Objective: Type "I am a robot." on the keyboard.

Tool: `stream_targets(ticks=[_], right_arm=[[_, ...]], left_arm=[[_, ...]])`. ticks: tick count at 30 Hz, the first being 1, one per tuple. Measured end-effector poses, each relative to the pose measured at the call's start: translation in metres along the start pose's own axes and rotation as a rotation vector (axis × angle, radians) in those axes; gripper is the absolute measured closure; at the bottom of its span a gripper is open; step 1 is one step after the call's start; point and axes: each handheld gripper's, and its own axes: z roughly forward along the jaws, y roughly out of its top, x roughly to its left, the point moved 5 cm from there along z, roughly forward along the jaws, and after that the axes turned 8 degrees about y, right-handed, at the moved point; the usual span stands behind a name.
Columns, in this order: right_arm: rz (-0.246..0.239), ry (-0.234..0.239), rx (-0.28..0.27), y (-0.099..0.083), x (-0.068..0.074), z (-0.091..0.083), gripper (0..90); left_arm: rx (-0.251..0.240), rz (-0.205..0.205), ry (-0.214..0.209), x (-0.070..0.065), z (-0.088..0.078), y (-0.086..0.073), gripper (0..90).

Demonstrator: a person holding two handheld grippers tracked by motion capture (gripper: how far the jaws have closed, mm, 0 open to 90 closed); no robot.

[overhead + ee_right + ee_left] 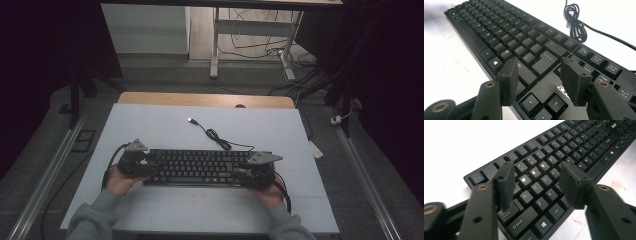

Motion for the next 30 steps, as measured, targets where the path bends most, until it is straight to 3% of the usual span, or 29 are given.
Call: stream_targets(ticks=[11,17,30], right_arm=[[0.0,-0.001,0.003,-0.001,0.0,0.001,49.3],[-0.001,-0.004,0.012,-0.001,0.0,0.002,49.3],[-0.007,-0.005,0.025,-0.003,0.001,0.005,49.3]], left_arm=[[0.028,0.008,-0.004,0.003,0.006,-0.006,72.4],[0.061,0.051,-0.004,-0.001,0.012,-0.009,88.5],[0.088,0.064,0.03,0.0,0.019,-0.014,88.9]])
